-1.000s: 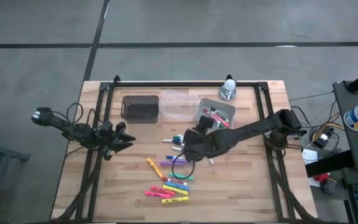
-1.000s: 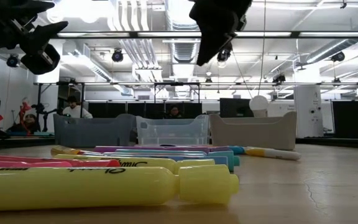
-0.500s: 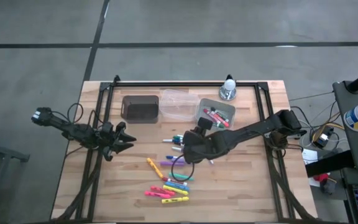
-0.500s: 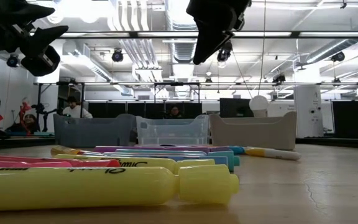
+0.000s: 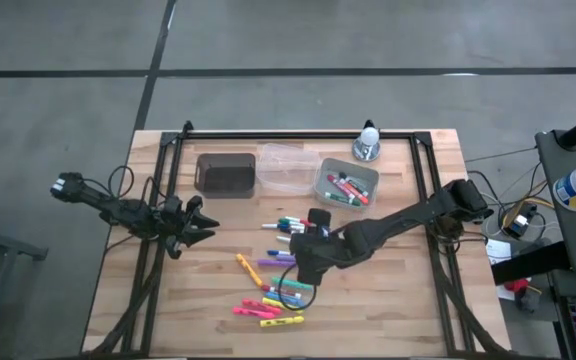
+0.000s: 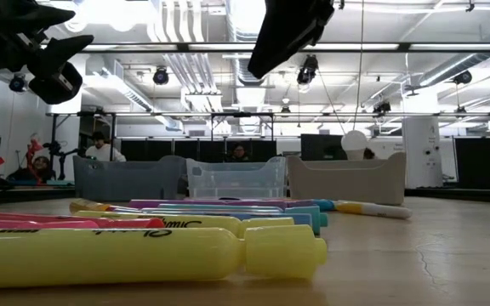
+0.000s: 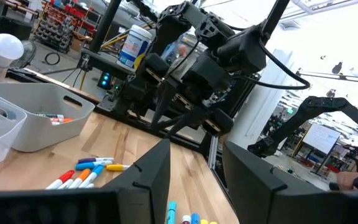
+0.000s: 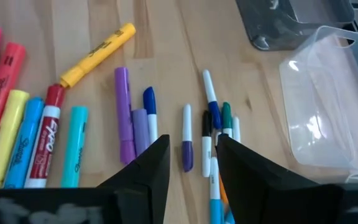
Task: Pick & Place Markers
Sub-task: Put the light blue highlighter into the transparent bin
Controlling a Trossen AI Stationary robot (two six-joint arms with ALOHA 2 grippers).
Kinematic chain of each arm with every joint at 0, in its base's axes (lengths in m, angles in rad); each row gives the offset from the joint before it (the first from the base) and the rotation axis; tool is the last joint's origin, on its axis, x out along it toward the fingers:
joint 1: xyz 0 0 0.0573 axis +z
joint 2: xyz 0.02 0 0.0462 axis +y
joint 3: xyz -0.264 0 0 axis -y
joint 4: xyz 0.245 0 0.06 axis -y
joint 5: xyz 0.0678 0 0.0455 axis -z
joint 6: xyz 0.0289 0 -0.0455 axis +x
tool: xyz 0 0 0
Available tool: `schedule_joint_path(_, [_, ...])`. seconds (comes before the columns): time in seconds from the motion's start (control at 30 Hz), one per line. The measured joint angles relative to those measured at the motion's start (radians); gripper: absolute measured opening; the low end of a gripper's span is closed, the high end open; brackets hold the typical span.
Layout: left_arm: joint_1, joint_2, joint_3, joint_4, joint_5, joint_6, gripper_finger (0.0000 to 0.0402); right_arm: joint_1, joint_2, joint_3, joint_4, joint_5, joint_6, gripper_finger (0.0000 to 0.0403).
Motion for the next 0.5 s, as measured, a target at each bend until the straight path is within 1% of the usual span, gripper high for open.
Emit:
schedule_joint_path(0.4, [0.0, 0.0, 0.0, 0.0, 0.0, -0.016, 0.014, 0.001, 0.0, -0.026, 0.023, -0.001, -0.007, 0.0125])
schedule_joint_path(0.5, [0.0, 0.0, 0.0, 0.001, 0.0, -0.016, 0.014, 0.006, 0.0, -0.026, 0.046, -0.019, -0.012, 0.012])
